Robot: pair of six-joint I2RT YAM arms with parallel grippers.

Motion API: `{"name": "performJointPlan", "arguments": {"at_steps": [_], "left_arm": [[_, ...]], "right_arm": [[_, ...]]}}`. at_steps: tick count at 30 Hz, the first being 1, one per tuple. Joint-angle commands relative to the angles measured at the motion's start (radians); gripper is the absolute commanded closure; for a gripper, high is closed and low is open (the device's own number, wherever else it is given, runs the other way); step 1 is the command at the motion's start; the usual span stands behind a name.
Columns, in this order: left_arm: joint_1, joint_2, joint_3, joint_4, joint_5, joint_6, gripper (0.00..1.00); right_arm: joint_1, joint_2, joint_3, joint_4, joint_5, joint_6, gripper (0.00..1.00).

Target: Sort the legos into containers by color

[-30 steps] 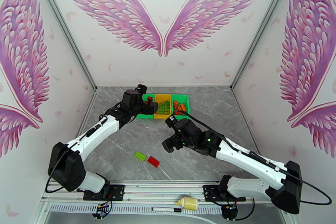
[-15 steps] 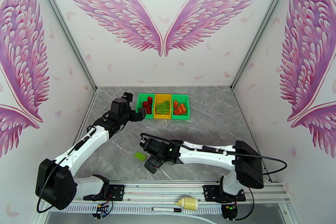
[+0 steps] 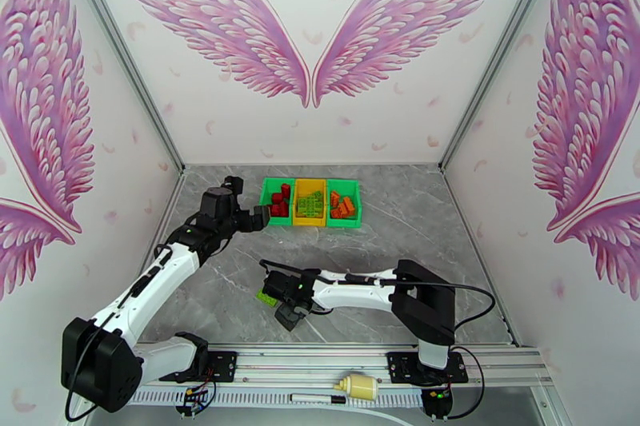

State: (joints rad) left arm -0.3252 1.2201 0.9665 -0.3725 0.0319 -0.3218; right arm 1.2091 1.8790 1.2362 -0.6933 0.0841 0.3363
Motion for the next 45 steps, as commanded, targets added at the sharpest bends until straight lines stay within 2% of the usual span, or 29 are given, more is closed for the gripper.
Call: {"name": "performJointPlan", "arguments": {"at_steps": [1, 5, 8, 11, 13, 22, 28, 36, 41, 45], "left_arm": [[0.005, -0.045, -0.018, -0.042, -0.012, 0.009, 0.01], [0.006, -0.07, -0.032, -0.058, -0.016, 0.008, 0.01], [0.005, -0.086, -0.043, -0.06, -0.017, 0.006, 0.01], [0.005, -0.107, -0.053, -0.062, -0.015, 0.007, 0.01], [0.004, -0.126, -0.062, -0.06, -0.015, 0.015, 0.01], [0.004, -0.266, -0.135, -0.059, 0.025, 0.122, 0.01], [0.005, -0.369, -0.179, -0.071, 0.139, 0.206, 0.02], [0.005, -0.464, -0.198, -0.141, 0.255, 0.243, 0.01], [0.005, -0.543, -0.236, -0.151, 0.252, 0.225, 0.01], [0.005, -0.545, -0.233, -0.161, 0.249, 0.226, 0.01]], "right_arm": [[-0.007, 0.01, 0.022, -0.025, -0.01, 0.022, 0.37], [-0.01, -0.001, 0.003, -0.016, -0.012, 0.025, 0.55], [-0.012, -0.011, -0.007, -0.011, -0.008, 0.024, 0.61], [-0.018, -0.033, -0.012, -0.011, 0.001, 0.028, 0.72], [-0.025, -0.064, -0.025, 0.003, 0.004, 0.04, 0.75], [-0.143, -0.255, -0.083, 0.126, 0.051, 0.109, 0.76], [-0.271, -0.255, -0.01, 0.248, 0.108, 0.101, 0.76], [-0.414, -0.052, 0.225, 0.359, 0.102, -0.005, 0.76], [-0.472, 0.109, 0.4, 0.397, 0.056, -0.028, 0.76], [-0.488, 0.248, 0.561, 0.405, 0.046, -0.042, 0.76]]}}
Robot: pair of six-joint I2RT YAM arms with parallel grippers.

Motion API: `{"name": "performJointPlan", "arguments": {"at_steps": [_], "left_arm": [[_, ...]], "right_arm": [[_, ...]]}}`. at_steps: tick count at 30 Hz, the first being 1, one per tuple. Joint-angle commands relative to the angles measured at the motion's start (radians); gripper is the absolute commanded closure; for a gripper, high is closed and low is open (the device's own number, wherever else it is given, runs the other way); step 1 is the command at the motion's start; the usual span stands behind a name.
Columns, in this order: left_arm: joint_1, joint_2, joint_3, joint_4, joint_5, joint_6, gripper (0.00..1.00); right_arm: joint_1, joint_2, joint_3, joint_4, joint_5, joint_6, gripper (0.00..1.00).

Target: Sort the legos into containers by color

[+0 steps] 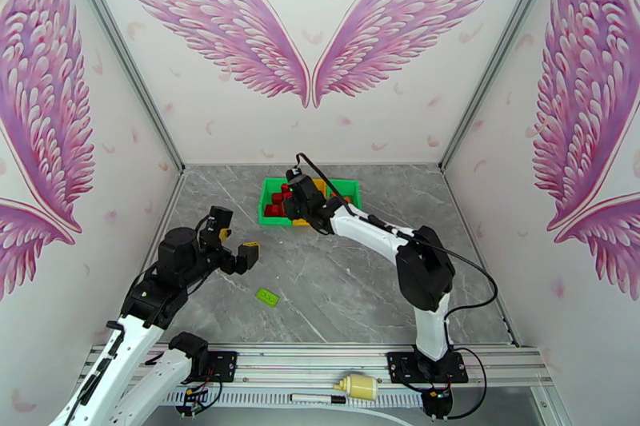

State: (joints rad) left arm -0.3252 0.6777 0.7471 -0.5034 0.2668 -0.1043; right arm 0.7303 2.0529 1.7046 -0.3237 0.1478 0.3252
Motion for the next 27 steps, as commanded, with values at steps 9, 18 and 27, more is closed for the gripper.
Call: {"name": "performJointPlan", "arguments": {"at_steps": [9, 18, 27], "left_arm": [[0.005, -0.005, -0.008, -0.035, 0.007, 0.018, 0.01], [0.008, -0.004, 0.001, -0.036, -0.006, 0.04, 0.01], [0.077, -0.003, -0.006, -0.043, -0.034, -0.003, 0.01]], "right_arm": [[-0.027, 0.306, 0.337, 0.045, -0.027, -0.047, 0.76], [-0.025, 0.307, 0.383, -0.017, -0.037, -0.098, 0.39], [0.02, 0.004, -0.004, 0.1, -0.079, -0.165, 0.24]]}}
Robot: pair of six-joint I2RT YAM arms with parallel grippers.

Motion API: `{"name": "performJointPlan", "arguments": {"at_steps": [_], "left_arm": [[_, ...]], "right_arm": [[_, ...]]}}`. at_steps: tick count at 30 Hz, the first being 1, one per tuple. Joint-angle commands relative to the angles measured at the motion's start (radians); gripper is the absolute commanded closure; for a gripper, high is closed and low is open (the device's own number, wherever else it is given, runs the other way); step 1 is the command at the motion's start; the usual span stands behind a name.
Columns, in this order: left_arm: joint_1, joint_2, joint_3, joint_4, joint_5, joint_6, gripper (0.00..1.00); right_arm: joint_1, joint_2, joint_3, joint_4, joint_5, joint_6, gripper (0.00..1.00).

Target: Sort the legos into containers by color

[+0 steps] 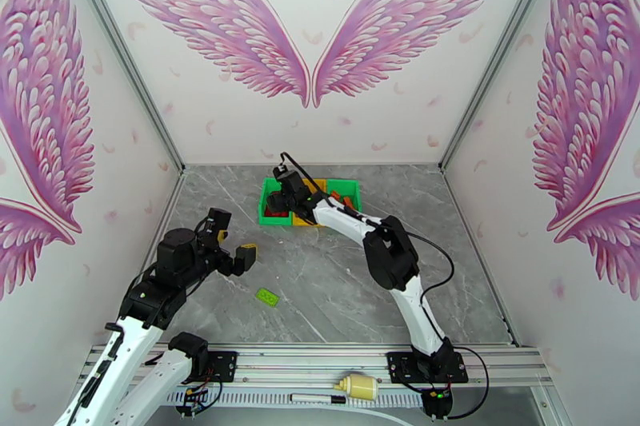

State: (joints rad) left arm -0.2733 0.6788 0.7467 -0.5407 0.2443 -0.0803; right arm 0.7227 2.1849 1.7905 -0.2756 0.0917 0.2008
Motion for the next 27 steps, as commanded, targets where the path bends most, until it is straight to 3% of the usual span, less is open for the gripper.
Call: {"name": "performJointPlan", "arguments": {"at_steps": [1, 7, 13, 19, 27], "left_arm": [[0.042, -0.002, -0.014, 0.006, -0.004, -0.049, 0.01], [0.144, 0.033, -0.055, 0.045, -0.006, -0.182, 0.01], [0.243, 0.069, -0.088, 0.064, 0.001, -0.287, 0.01], [0.316, 0.072, -0.126, 0.096, 0.031, -0.369, 0.01], [0.335, 0.071, -0.133, 0.07, 0.026, -0.376, 0.01]], "right_arm": [[0.04, -0.168, -0.147, 0.064, -0.025, -0.043, 0.24], [0.147, -0.375, -0.436, 0.059, -0.022, -0.063, 0.22], [0.294, -0.477, -0.603, 0.019, -0.017, -0.034, 0.2], [0.439, -0.429, -0.622, -0.023, 0.009, -0.015, 0.18], [0.478, -0.28, -0.522, -0.118, -0.005, 0.037, 0.23]]}}
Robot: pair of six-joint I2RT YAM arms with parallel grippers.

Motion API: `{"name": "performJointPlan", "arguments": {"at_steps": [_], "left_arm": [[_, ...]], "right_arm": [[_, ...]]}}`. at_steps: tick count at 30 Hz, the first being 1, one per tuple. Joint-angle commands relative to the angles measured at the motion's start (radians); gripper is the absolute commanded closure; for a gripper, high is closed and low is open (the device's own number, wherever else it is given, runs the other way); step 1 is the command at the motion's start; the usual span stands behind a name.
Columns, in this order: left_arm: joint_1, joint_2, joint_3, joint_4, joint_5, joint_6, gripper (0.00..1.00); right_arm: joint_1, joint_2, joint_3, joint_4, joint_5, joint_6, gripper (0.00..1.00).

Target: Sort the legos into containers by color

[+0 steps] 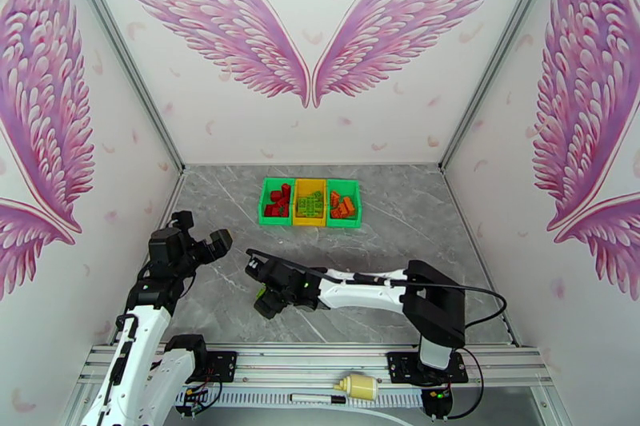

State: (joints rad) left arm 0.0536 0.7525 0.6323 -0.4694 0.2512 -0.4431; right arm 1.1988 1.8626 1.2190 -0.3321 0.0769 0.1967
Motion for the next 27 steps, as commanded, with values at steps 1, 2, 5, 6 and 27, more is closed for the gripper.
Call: {"name": "performJointPlan", "arguments": {"at_steps": [1, 2, 5, 6, 27], "left_arm": [[0.008, -0.002, -0.019, -0.003, 0.022, -0.014, 0.01], [0.007, -0.002, -0.018, -0.004, 0.022, -0.012, 0.01], [0.006, -0.004, -0.011, -0.012, 0.019, 0.0, 0.01], [0.005, -0.005, -0.01, -0.012, 0.018, 0.004, 0.01], [0.002, -0.032, -0.003, 0.01, 0.004, 0.044, 0.01]], "right_arm": [[0.003, 0.054, 0.059, -0.069, 0.015, 0.054, 0.25], [0.003, 0.066, 0.07, -0.078, 0.017, 0.059, 0.26], [0.004, 0.112, 0.116, -0.122, 0.018, 0.064, 0.29], [0.003, 0.128, 0.131, -0.137, 0.02, 0.063, 0.29], [-0.002, 0.178, 0.193, -0.22, 0.048, 0.079, 0.71]]}}
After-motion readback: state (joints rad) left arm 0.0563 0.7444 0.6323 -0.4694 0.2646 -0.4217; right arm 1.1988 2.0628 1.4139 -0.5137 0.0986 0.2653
